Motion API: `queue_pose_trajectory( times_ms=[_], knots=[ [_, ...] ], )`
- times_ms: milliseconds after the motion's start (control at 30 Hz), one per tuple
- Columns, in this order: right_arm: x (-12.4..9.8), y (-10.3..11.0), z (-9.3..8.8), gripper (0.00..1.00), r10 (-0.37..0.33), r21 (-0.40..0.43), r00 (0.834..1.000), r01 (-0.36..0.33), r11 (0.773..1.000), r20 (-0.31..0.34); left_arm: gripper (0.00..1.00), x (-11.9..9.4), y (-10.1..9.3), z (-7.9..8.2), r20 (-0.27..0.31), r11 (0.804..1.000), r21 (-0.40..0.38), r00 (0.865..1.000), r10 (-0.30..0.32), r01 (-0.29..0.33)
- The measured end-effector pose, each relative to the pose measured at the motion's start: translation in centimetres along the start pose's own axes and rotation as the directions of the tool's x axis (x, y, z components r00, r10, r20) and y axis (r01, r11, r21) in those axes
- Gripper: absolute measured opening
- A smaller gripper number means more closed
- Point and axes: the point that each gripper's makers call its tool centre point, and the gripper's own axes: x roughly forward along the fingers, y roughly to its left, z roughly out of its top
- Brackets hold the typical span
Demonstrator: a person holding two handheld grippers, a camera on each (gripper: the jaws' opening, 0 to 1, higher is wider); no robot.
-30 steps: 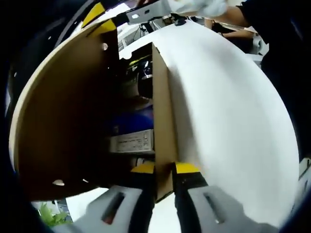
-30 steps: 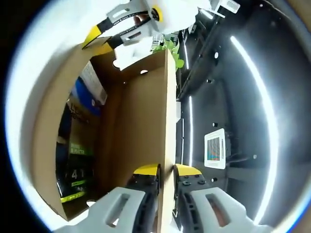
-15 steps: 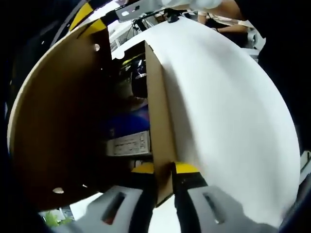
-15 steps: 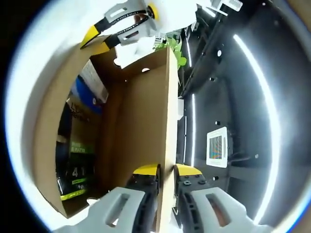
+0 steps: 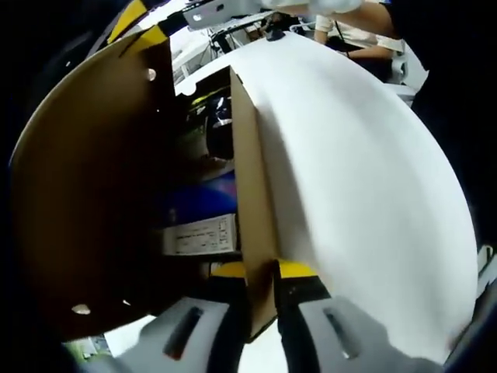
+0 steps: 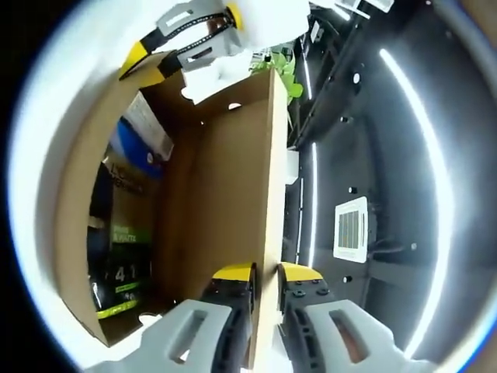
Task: Operate the shoe box by opening the lid, removing the specified soft item, and placing it in the target area until the item is outside and the box remains undamaged.
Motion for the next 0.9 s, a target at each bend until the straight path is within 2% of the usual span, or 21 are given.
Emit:
queue_pose_trajectory(
  times_ms=[433, 633, 900],
  knots=[
    [2.3, -0.9, -1.1, 0.08, 0.053, 0.015, 0.999, -0.053, 0.998, 0.003, 0.1, -0.1, -0.4, 0.2, 0.013, 1.0, -0.003, 1.0, -0.009, 0.009],
    [3.2, -1.1, -1.5, 0.07, 0.079, -0.009, 0.997, -0.079, 0.997, 0.012, 0.09, 0.0, -0.5, 0.3, 0.018, 1.0, -0.011, 1.0, -0.018, 0.018],
    [4.2, -1.6, -1.9, 0.06, 0.128, 0.04, 0.992, -0.129, 0.991, 0.022, 0.09, 0.0, -0.7, 0.6, 0.021, 1.0, -0.013, 0.999, -0.026, 0.026]
  ],
)
